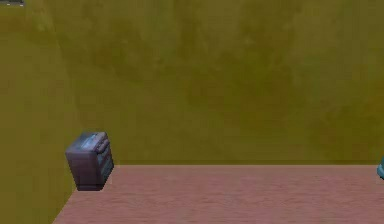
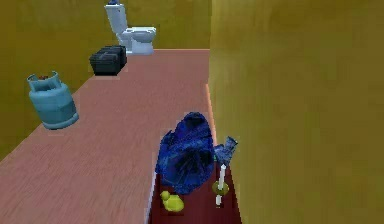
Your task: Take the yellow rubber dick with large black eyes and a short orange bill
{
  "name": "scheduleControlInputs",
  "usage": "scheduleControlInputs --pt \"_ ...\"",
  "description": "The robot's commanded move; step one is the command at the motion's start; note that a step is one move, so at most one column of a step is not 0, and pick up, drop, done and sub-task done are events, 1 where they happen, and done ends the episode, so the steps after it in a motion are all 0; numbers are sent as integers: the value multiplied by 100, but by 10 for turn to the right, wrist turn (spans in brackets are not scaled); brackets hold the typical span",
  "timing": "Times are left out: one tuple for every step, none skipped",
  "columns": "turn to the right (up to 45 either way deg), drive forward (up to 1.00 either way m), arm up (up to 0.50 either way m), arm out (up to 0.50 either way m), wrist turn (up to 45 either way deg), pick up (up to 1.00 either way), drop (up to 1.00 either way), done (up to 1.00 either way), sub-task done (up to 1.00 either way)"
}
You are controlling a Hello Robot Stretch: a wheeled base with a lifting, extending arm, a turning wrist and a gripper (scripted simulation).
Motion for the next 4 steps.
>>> scheduleControlInputs --pt "0 0 6 0 0 0 0 0 0" --pt "0 0 0 30 0 0 0 0 0" --pt "0 0 0 0 450 0 0 0 0" --pt "0 0 0 0 450 0 0 0 0"
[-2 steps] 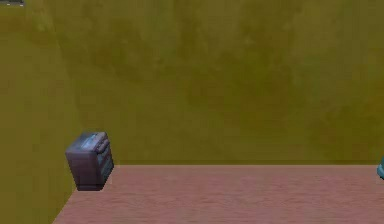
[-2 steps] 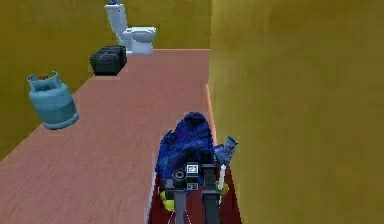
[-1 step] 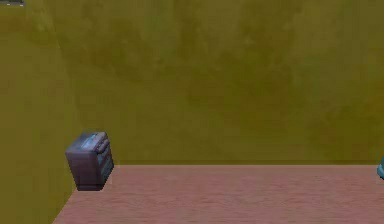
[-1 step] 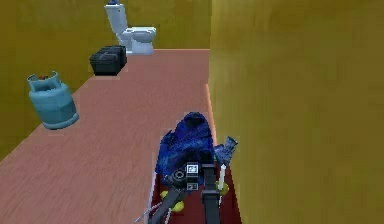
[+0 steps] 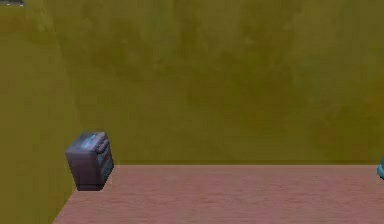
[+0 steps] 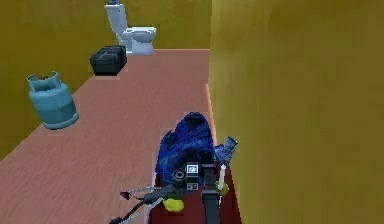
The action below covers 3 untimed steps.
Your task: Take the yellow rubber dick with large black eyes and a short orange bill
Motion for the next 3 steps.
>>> scheduleControlInputs --pt "0 0 0 0 450 0 0 0 0" --pt "0 0 0 0 360 0 0 0 0" --pt "0 0 -30 0 0 0 0 0 0"
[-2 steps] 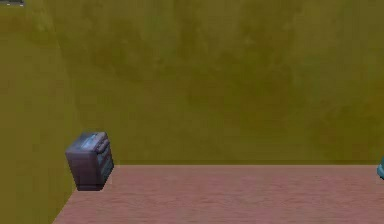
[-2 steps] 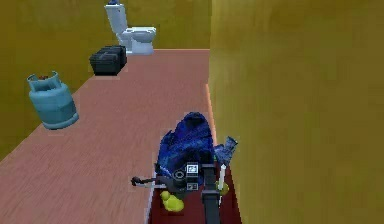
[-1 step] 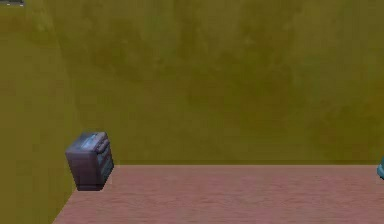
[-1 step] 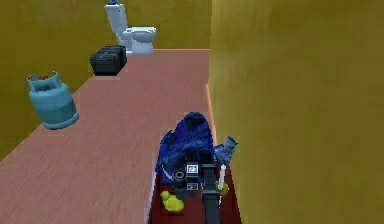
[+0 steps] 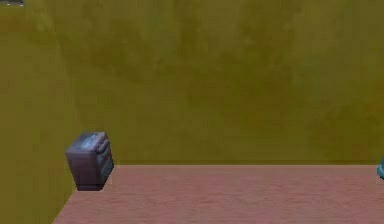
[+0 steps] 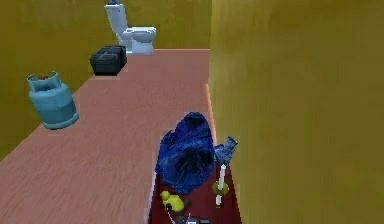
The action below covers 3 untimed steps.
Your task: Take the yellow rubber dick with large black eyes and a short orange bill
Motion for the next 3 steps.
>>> scheduleControlInputs --pt "0 0 0 0 0 100 0 0 0" --pt "0 0 10 0 0 0 0 0 0" --pt "0 0 0 0 0 0 0 100 0"
